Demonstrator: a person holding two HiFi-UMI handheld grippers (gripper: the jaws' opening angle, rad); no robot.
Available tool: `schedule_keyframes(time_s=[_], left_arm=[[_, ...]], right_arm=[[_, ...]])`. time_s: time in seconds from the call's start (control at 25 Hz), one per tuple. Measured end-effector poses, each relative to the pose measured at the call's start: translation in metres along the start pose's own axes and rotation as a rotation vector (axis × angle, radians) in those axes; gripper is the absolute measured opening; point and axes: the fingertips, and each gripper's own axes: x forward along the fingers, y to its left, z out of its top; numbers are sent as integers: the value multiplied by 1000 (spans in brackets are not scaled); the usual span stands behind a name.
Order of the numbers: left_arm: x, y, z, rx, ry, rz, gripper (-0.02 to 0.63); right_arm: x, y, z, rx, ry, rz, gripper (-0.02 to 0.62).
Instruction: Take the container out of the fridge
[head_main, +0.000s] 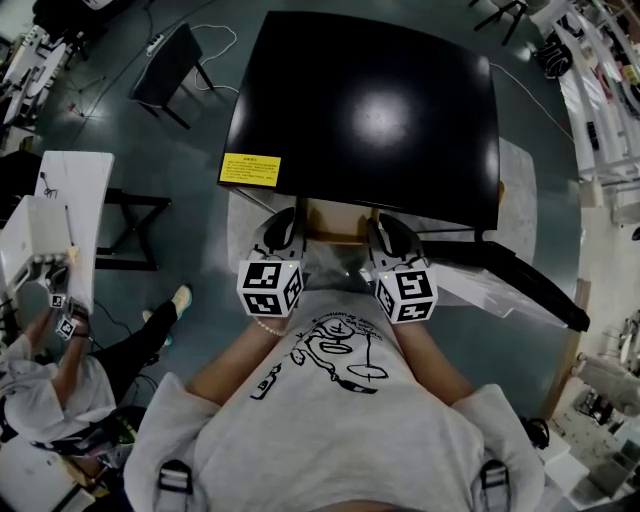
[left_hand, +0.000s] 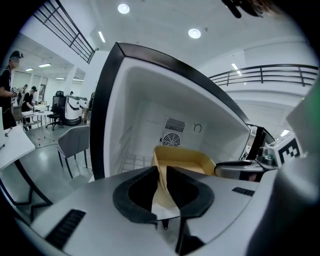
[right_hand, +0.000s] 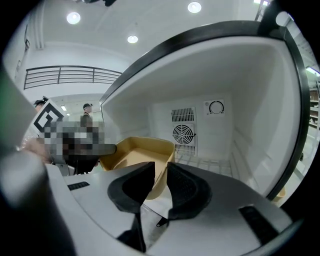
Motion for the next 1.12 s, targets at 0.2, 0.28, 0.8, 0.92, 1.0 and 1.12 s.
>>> schedule_keyframes(time_s=[0.2, 0.28, 0.8, 0.92, 1.0, 1.12], left_arm=[[-6, 4, -4, -7, 7, 7, 64], [-8, 5, -6, -10, 8, 11, 64], [-20, 16, -19, -29, 28, 29, 61], [-22, 17, -23, -31, 34, 34, 60], [-23, 18, -25, -35, 38, 36, 60], [-23, 19, -29, -40, 45, 39, 58]], right_arm=[[0, 6, -2, -3, 7, 8, 87], [0, 8, -3, -4, 10, 12, 87], [3, 22, -11, -5, 30, 33, 83], [3, 25, -14, -6, 34, 39, 81], [3, 26, -16, -6, 39, 42, 81], [4, 27, -19, -3, 45, 45, 81]])
